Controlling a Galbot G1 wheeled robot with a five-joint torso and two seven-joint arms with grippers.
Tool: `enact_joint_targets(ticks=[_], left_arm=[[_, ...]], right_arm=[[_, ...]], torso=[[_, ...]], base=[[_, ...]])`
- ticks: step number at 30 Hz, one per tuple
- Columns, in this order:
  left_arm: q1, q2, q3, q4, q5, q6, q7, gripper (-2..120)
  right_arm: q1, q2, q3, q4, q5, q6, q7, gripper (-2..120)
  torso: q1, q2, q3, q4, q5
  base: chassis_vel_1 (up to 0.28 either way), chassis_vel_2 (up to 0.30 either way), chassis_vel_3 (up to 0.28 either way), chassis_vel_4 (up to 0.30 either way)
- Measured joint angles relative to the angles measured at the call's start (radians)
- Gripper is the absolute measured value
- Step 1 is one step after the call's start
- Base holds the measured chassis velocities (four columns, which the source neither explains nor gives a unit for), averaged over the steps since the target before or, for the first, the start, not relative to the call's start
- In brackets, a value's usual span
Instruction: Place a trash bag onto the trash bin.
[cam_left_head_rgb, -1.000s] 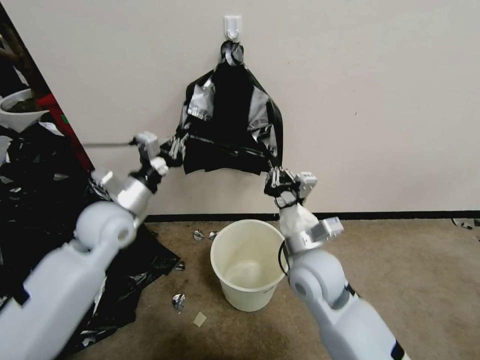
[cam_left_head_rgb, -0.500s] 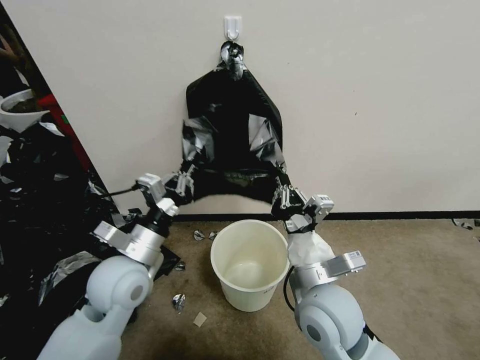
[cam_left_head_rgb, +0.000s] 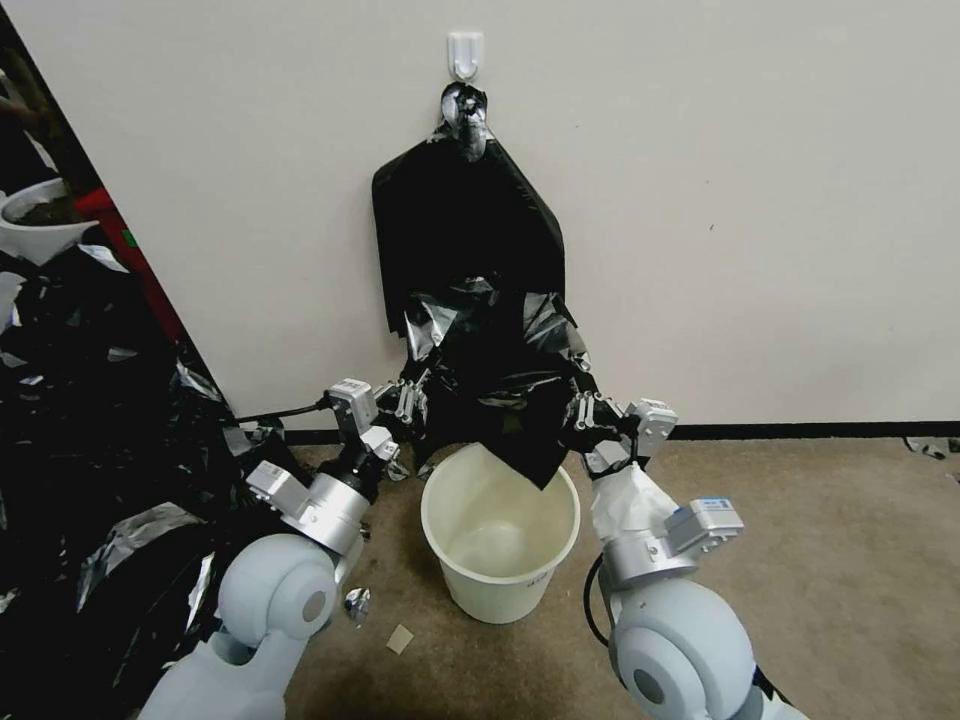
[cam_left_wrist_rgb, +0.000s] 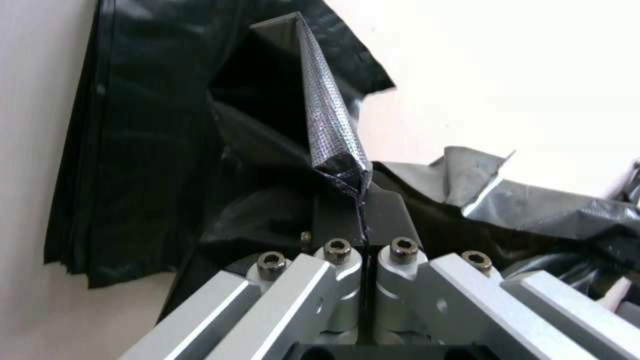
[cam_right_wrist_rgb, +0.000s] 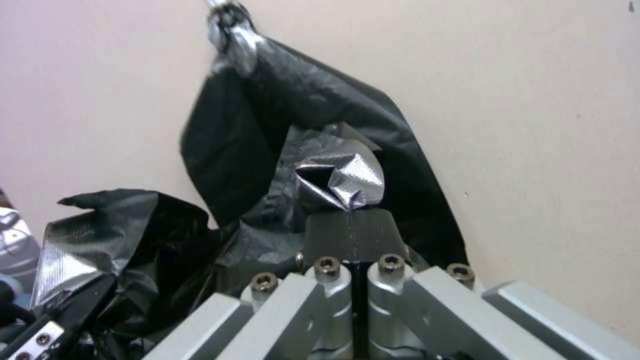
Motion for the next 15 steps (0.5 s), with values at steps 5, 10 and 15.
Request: enact_joint_targets(ticks=[5,10,15], left_arm=[[0.034,0.010,-0.022,-0.099,-0.038,0.044,-0.020,0],[0.059,0.015,-0.026,-0.145,-0.042,0.076,-0.029,0],[0.071,0.000,-0.014,-0.124,-0.037,0.074,-0.030,0]], right_arm=[[-0.019,-0.001,-0.004,0.042,0.004,-0.009,-0.015,0],[-0.024,0.000,-0.002,0.057,0.004,-0.021,-0.018,0],[-0.023,0.002,0.011,0.048,0.001,-0.024,-0.019,0]], torso=[[0.000,0.000,0.000,0.0002,0.0000],[0.000,0.000,0.000,0.0002,0.0000],[0.000,0.000,0.000,0.0002,0.0000]], base=[[0.000,0.000,0.000,0.000],[0.000,0.000,0.000,0.000],[0.000,0.000,0.000,0.000]])
